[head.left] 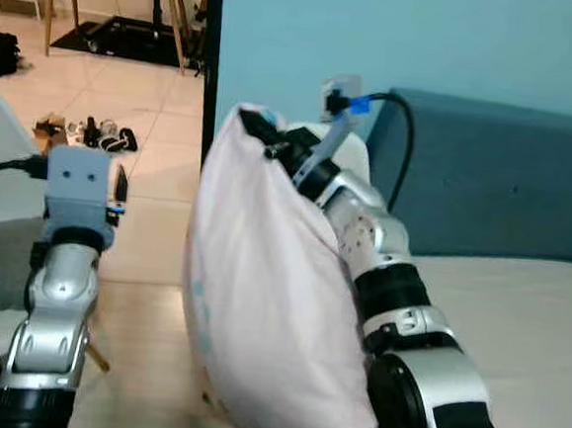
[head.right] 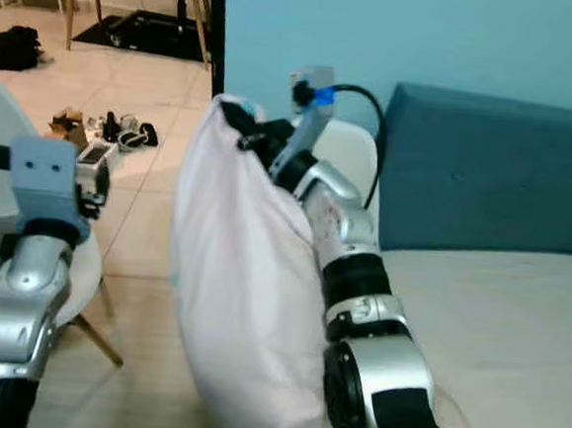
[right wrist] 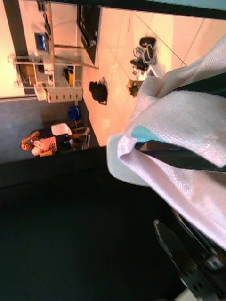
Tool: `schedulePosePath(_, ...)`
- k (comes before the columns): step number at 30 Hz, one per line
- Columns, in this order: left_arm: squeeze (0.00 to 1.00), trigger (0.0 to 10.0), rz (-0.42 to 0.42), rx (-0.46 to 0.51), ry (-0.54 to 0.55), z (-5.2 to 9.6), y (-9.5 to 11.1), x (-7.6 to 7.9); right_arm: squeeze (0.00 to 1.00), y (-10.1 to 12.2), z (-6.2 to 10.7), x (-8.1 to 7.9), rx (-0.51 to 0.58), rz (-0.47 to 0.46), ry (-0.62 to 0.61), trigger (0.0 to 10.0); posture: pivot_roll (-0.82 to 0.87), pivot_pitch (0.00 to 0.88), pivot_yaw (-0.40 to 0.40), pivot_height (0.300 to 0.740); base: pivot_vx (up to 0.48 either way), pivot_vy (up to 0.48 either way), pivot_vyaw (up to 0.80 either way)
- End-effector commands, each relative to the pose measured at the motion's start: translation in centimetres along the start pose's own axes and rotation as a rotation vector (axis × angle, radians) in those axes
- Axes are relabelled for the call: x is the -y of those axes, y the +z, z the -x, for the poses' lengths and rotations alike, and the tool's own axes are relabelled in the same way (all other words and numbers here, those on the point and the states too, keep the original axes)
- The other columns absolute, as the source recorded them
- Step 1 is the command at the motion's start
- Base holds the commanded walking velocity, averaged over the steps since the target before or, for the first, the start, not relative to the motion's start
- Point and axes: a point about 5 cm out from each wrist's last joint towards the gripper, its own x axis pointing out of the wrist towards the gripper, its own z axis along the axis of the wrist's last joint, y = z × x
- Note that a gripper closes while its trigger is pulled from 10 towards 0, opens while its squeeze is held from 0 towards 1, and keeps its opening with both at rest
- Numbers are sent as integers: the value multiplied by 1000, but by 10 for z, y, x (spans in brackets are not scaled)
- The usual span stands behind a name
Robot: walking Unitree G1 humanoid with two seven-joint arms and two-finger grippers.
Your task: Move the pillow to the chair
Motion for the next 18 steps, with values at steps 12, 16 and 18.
schedulePosePath(12,0,10000,32,-8,-69,4,0,19,0,28,1,14,112,-13,-81,0,0,0,-98,740,480,0,-666)
schedulePosePath(16,0,10000,35,-9,-72,4,0,20,0,33,3,18,132,-13,-118,0,0,0,-98,740,480,0,-197)
schedulePosePath(18,0,10000,35,-9,-71,4,0,20,0,34,3,20,136,-13,-124,0,2,0,-99,740,480,0,0)
